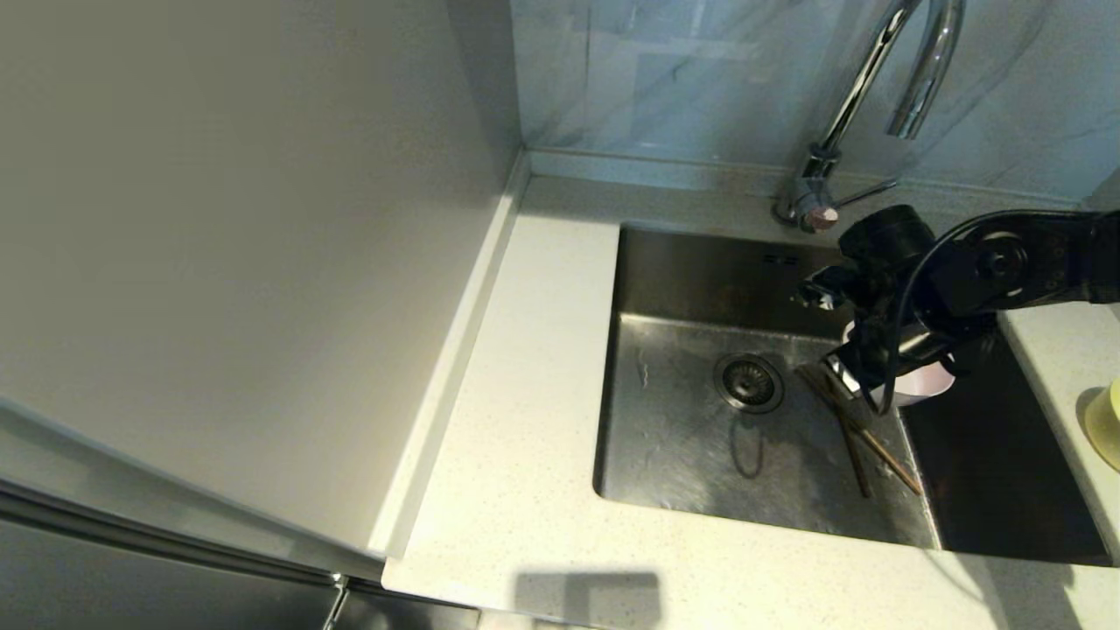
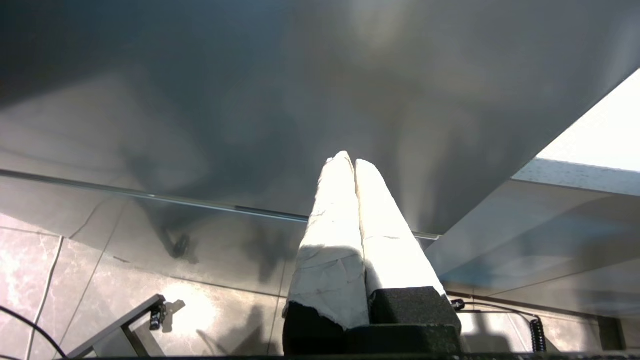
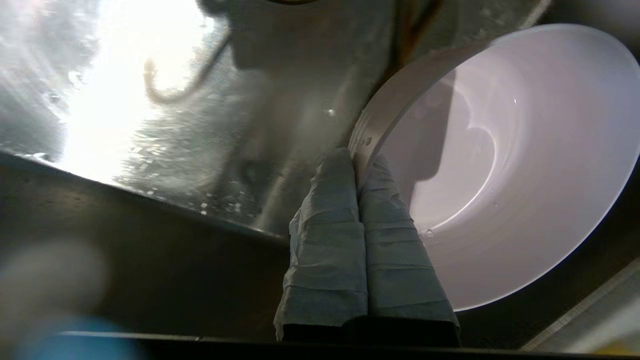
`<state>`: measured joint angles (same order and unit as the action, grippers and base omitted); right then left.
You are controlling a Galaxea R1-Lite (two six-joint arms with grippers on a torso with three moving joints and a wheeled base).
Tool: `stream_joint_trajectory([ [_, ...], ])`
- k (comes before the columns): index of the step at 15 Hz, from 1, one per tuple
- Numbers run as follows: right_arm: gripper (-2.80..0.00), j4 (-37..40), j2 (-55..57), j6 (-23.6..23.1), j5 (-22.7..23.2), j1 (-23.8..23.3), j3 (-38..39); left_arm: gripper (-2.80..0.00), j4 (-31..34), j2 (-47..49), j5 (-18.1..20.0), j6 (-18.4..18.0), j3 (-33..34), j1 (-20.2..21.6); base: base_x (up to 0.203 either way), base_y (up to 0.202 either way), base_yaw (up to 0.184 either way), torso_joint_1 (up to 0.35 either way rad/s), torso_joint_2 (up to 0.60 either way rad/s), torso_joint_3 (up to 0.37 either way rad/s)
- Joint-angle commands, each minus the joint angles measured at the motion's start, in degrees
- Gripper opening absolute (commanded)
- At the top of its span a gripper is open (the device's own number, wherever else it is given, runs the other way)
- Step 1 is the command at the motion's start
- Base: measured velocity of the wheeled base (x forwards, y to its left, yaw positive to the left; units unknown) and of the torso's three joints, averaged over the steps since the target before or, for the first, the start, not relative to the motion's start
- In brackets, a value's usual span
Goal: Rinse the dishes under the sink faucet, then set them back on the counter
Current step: Put a bowl into the sink
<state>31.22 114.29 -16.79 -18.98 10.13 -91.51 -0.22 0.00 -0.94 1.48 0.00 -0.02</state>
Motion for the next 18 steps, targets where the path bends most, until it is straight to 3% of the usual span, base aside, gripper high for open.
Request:
stream_joint_trajectory([
  [1, -2.80, -0.7, 3.1, 0.4, -0.1, 2.2, 0.3, -2.80, 0.0, -0.2, 0.0, 0.0, 0.0, 0.0, 0.000, 0.000, 0.000, 0.000, 0.00, 0.000],
  [5, -2.80, -2.9, 7.8, 3.4, 0.1, 4.8, 0.1, -2.80, 0.0, -0.2, 0.0, 0.0, 0.0, 0.0, 0.000, 0.000, 0.000, 0.000, 0.00, 0.000],
  [9, -2.80, -6.2, 14.2, 7.6, 0.2, 5.2, 0.0, -2.80, 0.0, -0.2, 0.0, 0.0, 0.0, 0.0, 0.000, 0.000, 0.000, 0.000, 0.00, 0.000],
  [14, -2.80, -9.2, 20.0, 9.6, 0.2, 5.2, -3.0, -2.80, 0.0, -0.2, 0.0, 0.0, 0.0, 0.0, 0.000, 0.000, 0.000, 0.000, 0.00, 0.000],
  [15, -1.23, -9.2, 20.4, 9.9, 0.2, 5.2, -3.4, -2.80, 0.0, -0.2, 0.0, 0.0, 0.0, 0.0, 0.000, 0.000, 0.000, 0.000, 0.00, 0.000],
  [16, 0.00, -9.2, 20.6, 9.9, 0.1, 5.2, -3.8, -2.80, 0.0, -0.2, 0.0, 0.0, 0.0, 0.0, 0.000, 0.000, 0.000, 0.000, 0.00, 0.000],
  [18, 0.00, -9.2, 20.6, 9.9, 0.1, 5.2, -4.1, -2.80, 0.0, -0.2, 0.0, 0.0, 0.0, 0.0, 0.000, 0.000, 0.000, 0.000, 0.00, 0.000],
])
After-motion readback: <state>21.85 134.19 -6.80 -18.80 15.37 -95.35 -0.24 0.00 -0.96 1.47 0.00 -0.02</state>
